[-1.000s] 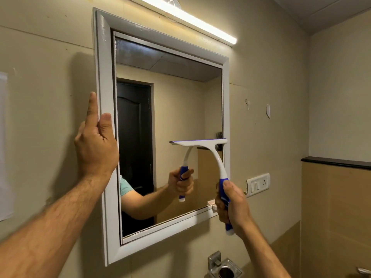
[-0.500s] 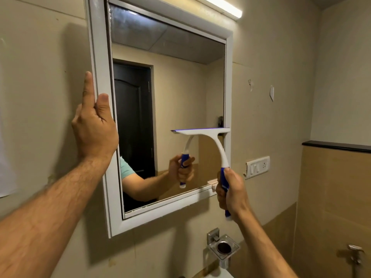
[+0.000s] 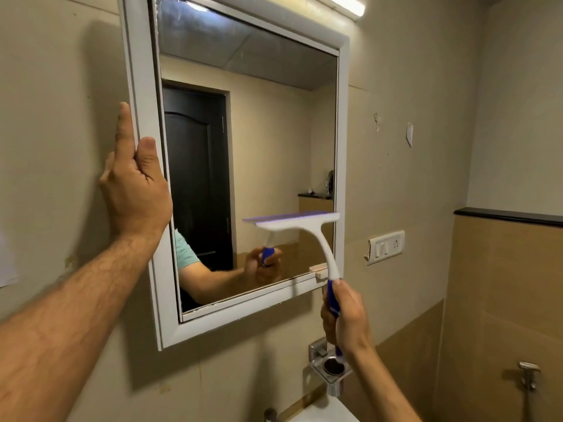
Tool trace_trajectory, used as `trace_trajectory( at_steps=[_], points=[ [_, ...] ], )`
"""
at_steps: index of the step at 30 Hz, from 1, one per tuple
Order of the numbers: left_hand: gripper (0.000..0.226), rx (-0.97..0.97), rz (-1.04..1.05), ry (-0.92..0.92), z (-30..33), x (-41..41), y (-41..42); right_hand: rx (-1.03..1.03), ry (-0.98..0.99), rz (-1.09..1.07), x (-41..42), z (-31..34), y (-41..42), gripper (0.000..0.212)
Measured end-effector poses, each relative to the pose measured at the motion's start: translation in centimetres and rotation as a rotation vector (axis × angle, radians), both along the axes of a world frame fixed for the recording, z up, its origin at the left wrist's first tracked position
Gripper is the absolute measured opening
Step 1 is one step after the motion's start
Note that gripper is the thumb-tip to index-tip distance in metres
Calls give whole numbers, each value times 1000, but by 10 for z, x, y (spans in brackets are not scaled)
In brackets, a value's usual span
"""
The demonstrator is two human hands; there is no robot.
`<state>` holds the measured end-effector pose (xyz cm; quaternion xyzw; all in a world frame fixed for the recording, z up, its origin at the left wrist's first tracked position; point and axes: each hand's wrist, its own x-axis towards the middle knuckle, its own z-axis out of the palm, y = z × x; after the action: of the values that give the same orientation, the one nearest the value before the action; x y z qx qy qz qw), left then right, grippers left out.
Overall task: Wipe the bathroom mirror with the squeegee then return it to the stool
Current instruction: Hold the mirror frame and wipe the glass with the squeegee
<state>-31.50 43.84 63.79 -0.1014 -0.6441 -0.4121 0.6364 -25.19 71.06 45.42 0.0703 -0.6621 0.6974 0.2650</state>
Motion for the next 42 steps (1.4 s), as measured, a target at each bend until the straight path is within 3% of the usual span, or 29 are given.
trace_trajectory(
  at_steps=[4,12,17,21,29,37,42],
  points=[
    [49,20,-12,3,-4,2,2,-15,-19,-6,-9,12,-7,40],
    [47,22,-137,-8,-10,4,2,-41,-104,-63,2,-56,-14,42],
    [48,26,-163,-28,-11,3,0,4,21,-155,-1,-20,-15,47],
    [48,13,-147,-3,-22,1,-4,1,-7,-204,-13,-2,-21,47],
    [48,7,-179,5,-34,0,-7,29,-118,-349,-12,-82,-28,64],
    [49,-3,-191,5,-37,1,-7,64,-13,-390,-13,-13,-15,48],
    [49,-4,-185,-7,-38,3,-7,57,-71,-366,-14,-48,-20,49]
  ],
)
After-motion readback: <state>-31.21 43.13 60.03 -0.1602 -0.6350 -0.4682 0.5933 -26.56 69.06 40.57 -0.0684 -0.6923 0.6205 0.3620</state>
